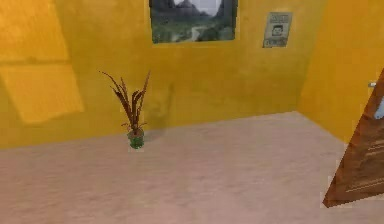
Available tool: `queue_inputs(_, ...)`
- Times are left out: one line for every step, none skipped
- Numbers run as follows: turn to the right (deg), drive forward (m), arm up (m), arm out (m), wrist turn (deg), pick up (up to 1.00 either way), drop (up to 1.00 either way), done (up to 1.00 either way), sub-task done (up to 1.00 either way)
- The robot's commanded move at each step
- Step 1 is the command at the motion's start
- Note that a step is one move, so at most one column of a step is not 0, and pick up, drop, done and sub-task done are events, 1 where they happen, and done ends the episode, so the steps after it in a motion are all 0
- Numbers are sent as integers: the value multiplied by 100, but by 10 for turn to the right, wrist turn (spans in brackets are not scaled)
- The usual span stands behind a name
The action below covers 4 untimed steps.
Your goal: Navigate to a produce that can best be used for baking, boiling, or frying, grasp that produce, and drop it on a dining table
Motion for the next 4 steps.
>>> queue_inputs(300,0,0,0,0,0,0,0,0)
queue_inputs(0,10,0,0,0,0,0,0,0)
queue_inputs(420,0,0,0,0,0,0,0,0)
queue_inputs(0,100,0,0,0,0,0,0,0)
